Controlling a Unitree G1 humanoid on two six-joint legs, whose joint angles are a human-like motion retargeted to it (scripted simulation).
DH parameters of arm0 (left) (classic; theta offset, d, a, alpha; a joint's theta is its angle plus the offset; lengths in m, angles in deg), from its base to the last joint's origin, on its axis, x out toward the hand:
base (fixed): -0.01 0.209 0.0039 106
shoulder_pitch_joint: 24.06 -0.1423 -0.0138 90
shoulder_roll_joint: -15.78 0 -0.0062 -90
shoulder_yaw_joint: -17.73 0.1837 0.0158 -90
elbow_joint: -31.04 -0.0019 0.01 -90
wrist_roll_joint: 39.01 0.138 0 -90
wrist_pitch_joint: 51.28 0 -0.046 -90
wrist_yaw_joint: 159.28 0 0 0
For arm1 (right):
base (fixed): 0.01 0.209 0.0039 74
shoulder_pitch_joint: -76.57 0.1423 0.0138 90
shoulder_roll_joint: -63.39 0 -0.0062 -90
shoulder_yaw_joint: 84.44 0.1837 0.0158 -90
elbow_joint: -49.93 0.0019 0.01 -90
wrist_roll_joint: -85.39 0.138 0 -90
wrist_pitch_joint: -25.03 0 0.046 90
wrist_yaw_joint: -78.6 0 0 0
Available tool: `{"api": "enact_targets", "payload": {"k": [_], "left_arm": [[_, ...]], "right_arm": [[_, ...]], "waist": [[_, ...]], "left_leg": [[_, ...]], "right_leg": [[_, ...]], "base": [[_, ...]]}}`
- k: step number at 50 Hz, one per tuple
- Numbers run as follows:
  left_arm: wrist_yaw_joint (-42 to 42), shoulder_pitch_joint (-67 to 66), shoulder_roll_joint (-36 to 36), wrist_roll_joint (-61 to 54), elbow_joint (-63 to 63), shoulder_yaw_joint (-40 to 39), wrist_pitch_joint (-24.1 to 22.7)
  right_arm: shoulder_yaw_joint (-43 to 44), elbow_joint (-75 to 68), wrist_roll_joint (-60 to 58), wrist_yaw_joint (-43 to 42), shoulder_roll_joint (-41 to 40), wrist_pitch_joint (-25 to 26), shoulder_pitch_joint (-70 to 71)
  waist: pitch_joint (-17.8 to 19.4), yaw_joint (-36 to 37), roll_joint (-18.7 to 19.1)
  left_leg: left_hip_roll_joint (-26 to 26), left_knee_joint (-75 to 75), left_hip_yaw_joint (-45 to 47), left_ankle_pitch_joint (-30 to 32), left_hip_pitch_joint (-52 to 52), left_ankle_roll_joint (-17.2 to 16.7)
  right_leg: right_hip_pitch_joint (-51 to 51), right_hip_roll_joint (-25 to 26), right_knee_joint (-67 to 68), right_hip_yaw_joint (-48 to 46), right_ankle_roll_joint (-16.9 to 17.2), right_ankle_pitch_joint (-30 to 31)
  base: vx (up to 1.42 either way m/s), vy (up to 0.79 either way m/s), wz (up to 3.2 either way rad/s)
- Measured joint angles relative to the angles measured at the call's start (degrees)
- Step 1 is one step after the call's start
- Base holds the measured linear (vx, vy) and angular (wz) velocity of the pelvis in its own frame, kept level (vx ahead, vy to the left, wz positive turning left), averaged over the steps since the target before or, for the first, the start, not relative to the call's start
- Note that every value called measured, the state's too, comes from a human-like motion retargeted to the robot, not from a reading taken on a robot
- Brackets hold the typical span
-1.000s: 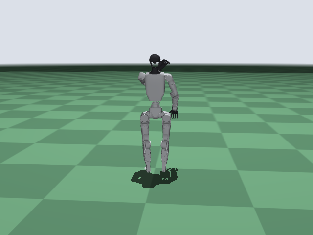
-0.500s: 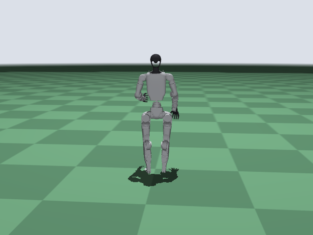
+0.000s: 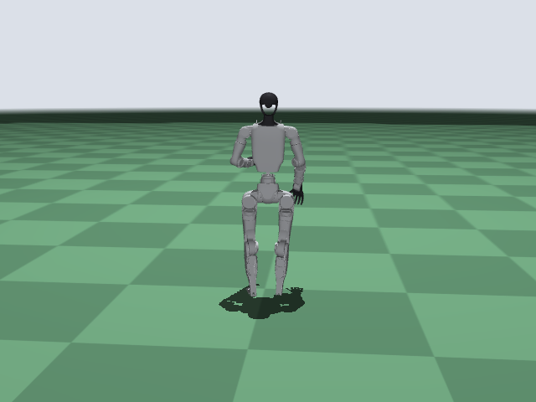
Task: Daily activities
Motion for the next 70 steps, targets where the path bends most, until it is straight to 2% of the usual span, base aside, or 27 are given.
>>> {"api": "enact_targets", "payload": {"k": [6, 20, 27, 37, 51, 70], "left_arm": [[1.56, 0.38, -0.12, 2.62, -4.89, -0.24, 1.05], [13.04, -6.28, -4.79, 11.85, -46.71, -6.8, 6.42], [15.25, -8.42, -6.49, 14.23, -58.77, -11.09, 7.75], [15.36, -9.51, -6.07, 15.11, -58.55, -13.1, 7.55], [10.32, -8.37, -3.3, 17.96, -48.38, -8.77, 6.33], [-1.13, -8.6, -1.4, 21.77, -54.32, -9.42, 8.67]], "right_arm": [[0.34, -0.15, 0.2, 0.55, -0.09, 0.28, 0.69], [4.92, -1.64, 0.03, -3.87, -1.41, 1.14, 0.58], [5.9, -1.81, -2.4, -3.74, -1.48, 1.21, -0.16], [6.36, -1.79, -4.15, -2.48, -1.37, 1.92, -1.58], [5.1, 0.72, -5.16, 2.83, 2.08, 1.66, -2.59], [11.29, 12.86, -1.89, 13.24, 12.33, 1.53, -1.43]], "waist": [[0.05, -0.48, 0.53], [1.23, -1.87, -0.45], [1.64, -1.78, -1.41], [2.09, -1.02, -2.18], [2.35, -0.6, -2.07], [2.0, -2.79, -2.29]], "left_leg": [[0.32, 1.07, 0.06, -0.42, -0.61, 0.71], [-0.75, -0.09, -0.54, -0.01, 1.41, 2.28], [-1.42, -1.32, -0.67, 0.54, 2.89, 2.53], [-2.04, -2.61, -1.41, 1.03, 4.36, 3.11], [-2.45, -4.23, -2.2, 2.19, 4.95, 3.41], [-3.77, -11.39, -1.55, 6.8, 5.91, 3.85]], "right_leg": [[0.12, 0.26, -0.66, 0.17, -0.18, 0.46], [1.23, -0.45, 0.77, -0.51, -1.03, -0.88], [2.0, -0.98, 1.47, -1.25, -0.96, -1.55], [2.93, -1.33, 1.99, -1.74, -1.36, -2.09], [3.25, -1.44, 1.58, -2.14, -1.69, -1.62], [1.17, -2.19, 1.48, -2.33, -1.91, -0.31]], "base": [[0.0, 0.0, 0.0], [0.0, 0.0, 0.0], [0.0, 0.0, 0.0], [0.0, 0.0, 0.0], [0.0, 0.0, 0.0], [0.0, 0.0, 0.0]]}}
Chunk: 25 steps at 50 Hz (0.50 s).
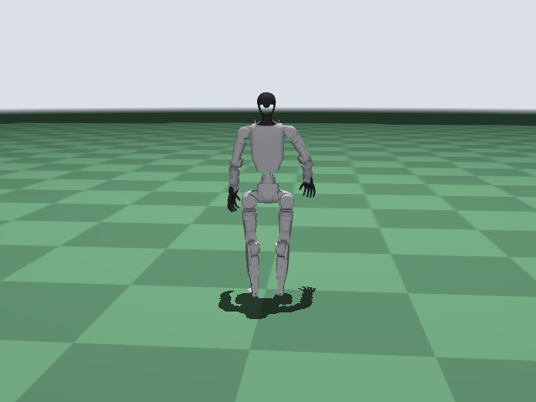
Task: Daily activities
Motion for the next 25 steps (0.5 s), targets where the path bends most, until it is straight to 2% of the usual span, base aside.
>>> {"api": "enact_targets", "payload": {"k": [13, 25], "left_arm": [[-6.82, -1.5, 2.36, -0.35, 3.49, -2.08, -1.23], [-9.82, -5.31, 11.62, 1.63, 13.83, -3.3, -4.01]], "right_arm": [[4.34, 10.21, 1.46, 5.76, 3.75, -0.36, -2.43], [4.3, 17.85, 1.06, 9.49, 6.9, -2.16, -4.33]], "waist": [[0.26, -0.34, -0.91], [0.93, 1.38, -1.54]], "left_leg": [[-1.64, -7.78, -0.1, 4.88, 1.43, 0.67], [-2.38, -11.81, -0.17, 7.65, 1.66, 0.92]], "right_leg": [[-3.2, -1.19, 2.78, -0.63, -0.17, -1.05], [-5.59, -1.9, 5.1, -1.38, -0.14, -1.59]], "base": [[0.0, 0.0, 0.0], [0.0, 0.0, 0.0]]}}
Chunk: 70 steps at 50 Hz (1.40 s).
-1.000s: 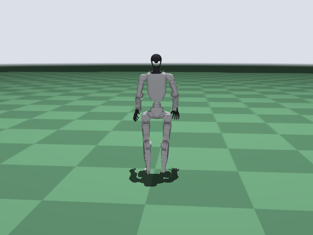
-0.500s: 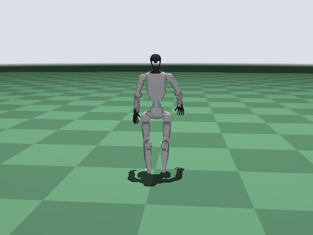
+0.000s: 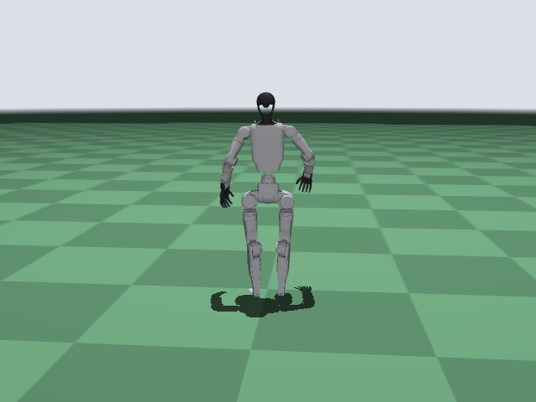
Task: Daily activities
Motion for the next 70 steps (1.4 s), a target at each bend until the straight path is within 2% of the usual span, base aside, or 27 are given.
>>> {"api": "enact_targets", "payload": {"k": [12, 18, 24, 30, 37, 42, 53, 58, 65, 70], "left_arm": [[-6.02, -7.87, 10.56, 3.97, 10.6, 0.54, -3.28], [-10.37, -12.11, 12.2, 6.92, 10.53, 3.76, -3.94], [-16.35, -14.77, 8.47, 8.47, 8.74, 10.88, -3.61], [-23.79, -16.58, 0.57, 6.47, 8.68, 20.4, -2.37], [-32.19, -17.56, -8.63, 1.14, 11.84, 31.51, -1.06], [-35.66, -17.5, -11.55, -2.73, 14.29, 36.48, -0.4], [-37.37, -17.84, -12.74, -6.86, 17.33, 39.99, 0.27], [-37.71, -18.44, -12.82, -7.24, 17.69, 39.95, 0.85], [-38.92, -18.98, -12.69, -5.69, 16.59, 39.45, 1.99], [-39.64, -18.58, -12.47, -3.56, 14.52, 38.8, 2.18]], "right_arm": [[0.61, 6.88, 3.7, 0.95, 1.74, -2.29, -1.17], [1.44, 10.7, 7.51, 0.67, 1.09, -3.17, -2.53], [-0.97, 11.46, 12.84, 3.66, -1.68, -3.75, -7.69], [-6.19, 9.14, 18.76, 9.89, -4.93, -4.43, -13.19], [-12.84, 3.76, 26.35, 16.81, -8.28, -4.08, -19.34], [-15.97, 0.37, 30.65, 19.73, -9.58, -3.4, -21.98], [-19.38, -4.43, 34.37, 22.43, -11.47, -1.7, -23.01], [-19.85, -6.51, 35.31, 23.76, -12.59, -0.75, -23.08], [-20.18, -7.79, 36.4, 25.9, -13.68, 0.05, -22.95], [-20.39, -7.06, 35.78, 26.32, -14.33, -0.36, -22.65]], "waist": [[1.11, 1.75, -1.31], [2.04, 1.76, -2.84], [3.24, 1.49, -4.45], [4.3, 1.46, -5.44], [5.44, 1.67, -4.41], [6.06, 2.15, -2.93], [7.87, 3.32, -2.24], [9.71, 2.72, -3.94], [12.46, 0.82, -7.88], [12.66, -1.54, -9.08]], "left_leg": [[-0.33, 0.96, -0.25, 0.41, -1.85, 0.47], [-0.34, 4.22, -0.3, -0.62, -3.77, 1.02], [-0.01, 9.83, -0.29, -2.88, -6.48, 1.63], [1.05, 18.02, -0.34, -6.74, -9.77, 1.86], [3.4, 28.16, -0.7, -10.85, -13.3, 0.72], [4.94, 31.67, -0.77, -11.45, -14.54, -0.28], [3.33, 28.33, -1.41, -9.57, -11.79, -0.95], [-0.15, 22.78, -1.96, -7.15, -8.13, -1.21], [-5.83, 13.0, -3.18, -3.03, -2.08, -1.75], [-7.44, 5.72, -6.33, 0.66, 0.82, -2.49]], "right_leg": [[-2.46, -0.96, 2.98, -1.2, 0.56, -0.51], [-3.81, -1.62, 5.26, -1.34, 0.8, -0.99], [-5.06, -2.04, 7.77, -0.68, 0.86, -1.52], [-5.78, -1.76, 10.12, 0.61, 0.57, -2.27], [-5.52, -0.35, 12.15, 1.96, 0.18, -3.23], [-4.9, 0.53, 12.28, 2.66, -0.03, -3.46], [-4.37, -1.37, 14.88, 2.8, -0.38, -5.16], [-6.94, -5.09, 23.87, 3.96, -0.5, -7.58], [-13.8, -13.95, 43.65, 3.81, -2.26, -11.42], [-16.85, -14.08, 45.04, 6.5, -1.88, -12.74]], "base": [[0.0, 0.0, 0.0], [0.0, 0.0, 0.0], [0.0, 0.0, 0.0], [0.0, 0.0, 0.0], [0.01, 0.01, -0.08], [0.04, 0.03, -0.06], [0.06, 0.09, 0.06], [0.01, 0.09, 0.31], [-0.02, 0.03, 0.31], [0.0, -0.04, 0.56]]}}
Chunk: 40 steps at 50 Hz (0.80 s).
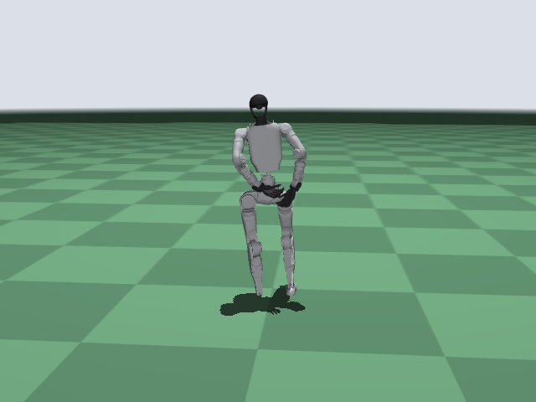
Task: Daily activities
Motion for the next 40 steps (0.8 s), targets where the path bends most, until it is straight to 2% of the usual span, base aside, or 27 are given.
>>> {"api": "enact_targets", "payload": {"k": [5, 12, 24, 33, 40], "left_arm": [[-0.42, -0.03, -0.34, 1.89, -1.55, -0.06, -0.56], [0.19, -0.52, -1.5, 1.71, -1.81, -0.54, -1.27], [-0.43, -0.32, -3.44, -2.35, 0.38, 1.16, -0.94], [-0.25, 1.24, -2.87, -6.55, 2.91, 2.32, 0.3], [-0.02, 2.39, -0.69, -10.6, 6.21, 2.71, 1.74]], "right_arm": [[-0.25, 1.83, -1.74, -0.88, 0.08, -0.89, -0.01], [-0.46, 4.87, -3.57, -2.62, -0.6, -1.83, -0.31], [-2.6, 6.81, -2.4, -4.87, -3.05, -2.18, -0.6], [-5.57, 6.21, -2.47, -4.83, -3.5, -1.14, -0.02], [-8.62, 5.94, -5.05, -3.87, -4.01, -0.37, 0.79]], "waist": [[-0.8, -0.99, 0.3], [-1.94, 0.87, 1.2], [0.1, 5.86, 3.96], [0.92, 8.96, 7.19], [0.48, 10.88, 9.47]], "left_leg": [[0.66, -4.42, -3.19, 2.86, 1.1, -0.75], [2.61, -3.38, -6.84, 2.81, -0.13, -1.58], [6.4, 16.85, -10.05, -2.08, -9.74, -5.4], [15.26, 33.53, -5.1, -6.23, -17.02, -5.45], [23.88, 39.35, -2.5, -7.86, -18.02, -4.95]], "right_leg": [[0.18, 2.05, -6.56, 2.58, 1.13, 1.33], [3.87, 4.25, -14.65, 1.83, 1.22, 1.79], [9.15, 7.11, -20.89, -2.37, 0.94, 3.49], [9.94, 8.11, -22.9, -6.18, 1.3, 4.61], [11.83, 9.22, -27.19, -8.57, 2.07, 6.67]], "base": [[0.02, -0.1, 0.56], [0.03, -0.15, 0.37], [0.01, -0.12, 0.3], [0.01, -0.01, 0.39], [0.02, 0.1, 0.23]]}}
